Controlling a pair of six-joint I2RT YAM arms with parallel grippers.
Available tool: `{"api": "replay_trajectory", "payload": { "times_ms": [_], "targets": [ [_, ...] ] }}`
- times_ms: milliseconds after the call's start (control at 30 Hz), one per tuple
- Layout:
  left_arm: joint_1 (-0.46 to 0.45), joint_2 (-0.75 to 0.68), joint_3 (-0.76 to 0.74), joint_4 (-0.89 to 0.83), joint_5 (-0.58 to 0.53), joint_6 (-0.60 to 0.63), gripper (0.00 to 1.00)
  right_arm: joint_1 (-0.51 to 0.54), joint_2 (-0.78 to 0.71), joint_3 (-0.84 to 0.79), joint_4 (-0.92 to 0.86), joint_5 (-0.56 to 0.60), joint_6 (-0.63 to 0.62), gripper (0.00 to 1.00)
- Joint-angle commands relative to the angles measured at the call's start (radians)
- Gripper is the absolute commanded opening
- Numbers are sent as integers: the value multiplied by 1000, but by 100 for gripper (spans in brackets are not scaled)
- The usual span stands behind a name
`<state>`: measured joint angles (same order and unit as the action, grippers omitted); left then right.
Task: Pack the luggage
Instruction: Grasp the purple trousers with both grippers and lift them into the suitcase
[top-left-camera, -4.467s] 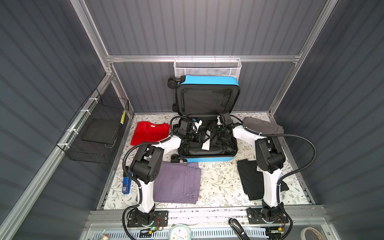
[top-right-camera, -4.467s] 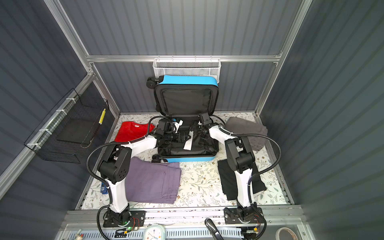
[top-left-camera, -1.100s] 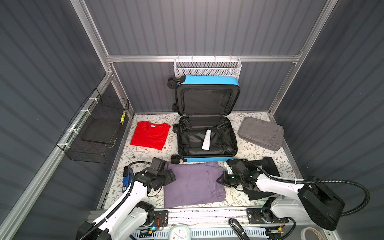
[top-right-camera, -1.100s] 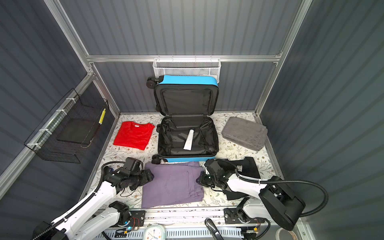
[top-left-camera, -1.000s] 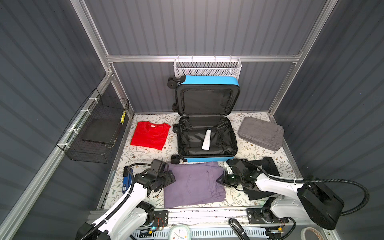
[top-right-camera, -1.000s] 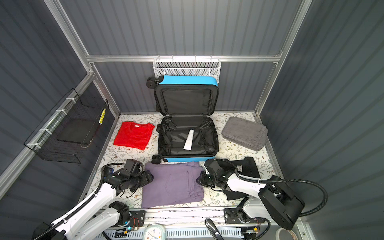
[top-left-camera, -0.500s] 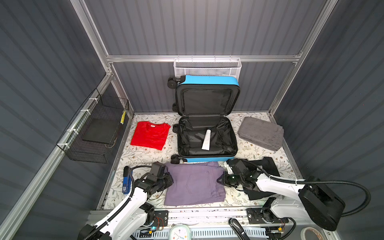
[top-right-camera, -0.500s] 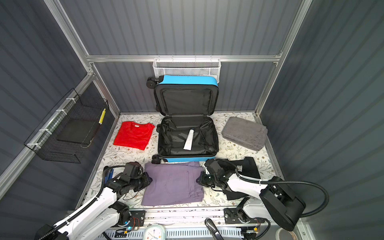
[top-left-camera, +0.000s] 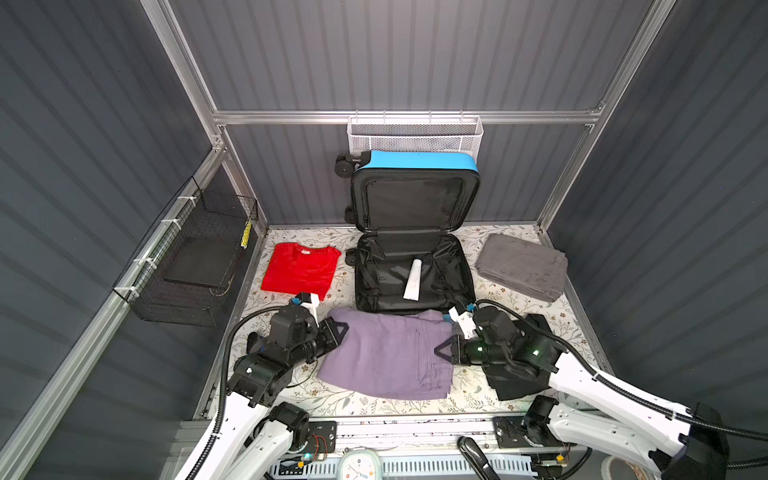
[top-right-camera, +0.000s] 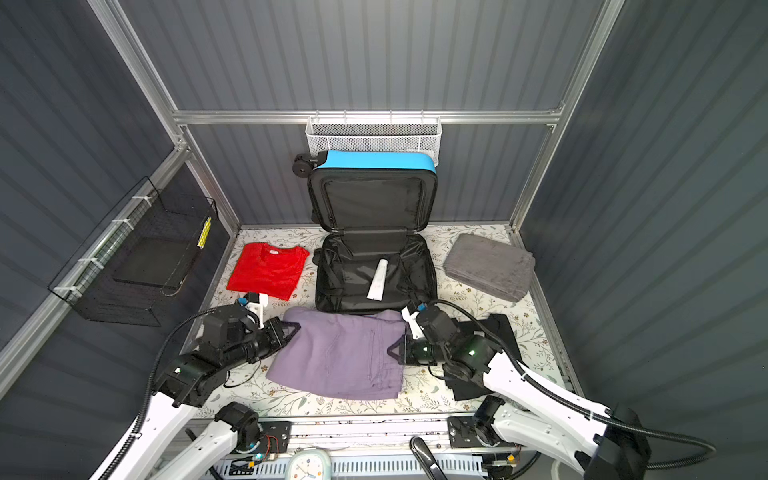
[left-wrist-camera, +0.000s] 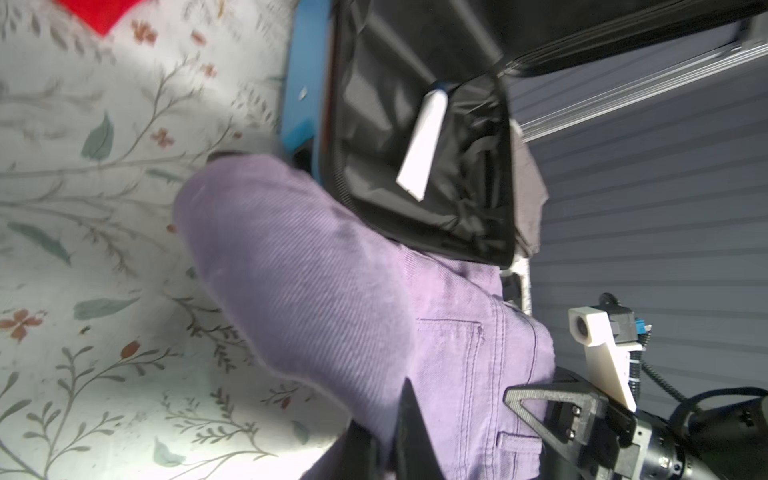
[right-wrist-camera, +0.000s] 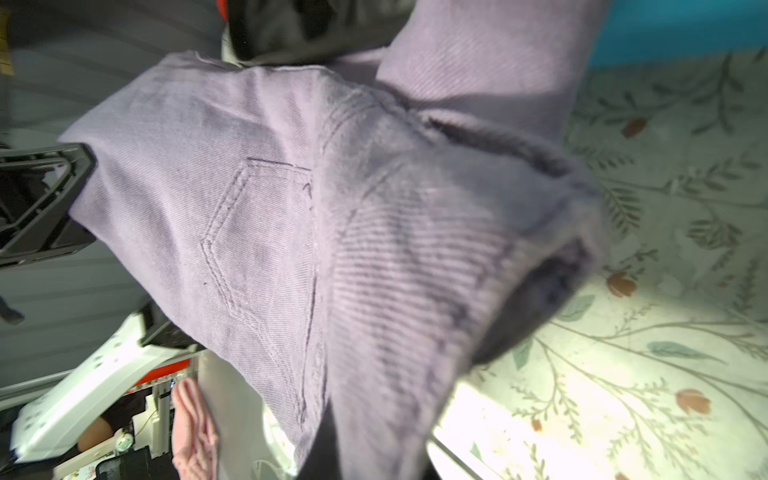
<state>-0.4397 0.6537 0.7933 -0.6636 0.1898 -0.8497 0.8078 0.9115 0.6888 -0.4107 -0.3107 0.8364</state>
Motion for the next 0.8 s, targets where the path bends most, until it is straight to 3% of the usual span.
{"api": "replay_trajectory", "payload": {
  "times_ms": [0, 100, 300, 533, 767],
  "targets": [
    [1, 45, 128, 5, 12, 22, 0, 2, -25, 110, -128, 0, -50, 0],
    [1, 115, 209, 39, 22, 38, 0, -25, -15, 213, -165, 14, -83, 0],
    [1, 338, 326, 204, 32, 98, 0, -210, 81, 406, -189, -14, -183, 0],
    [3, 660, 472, 360, 34, 195, 0, -428, 341, 582, -164, -140, -263, 0],
    [12, 917, 588, 413, -5, 283, 0, -545, 597, 727, -147, -177, -327, 0]
  ]
}}
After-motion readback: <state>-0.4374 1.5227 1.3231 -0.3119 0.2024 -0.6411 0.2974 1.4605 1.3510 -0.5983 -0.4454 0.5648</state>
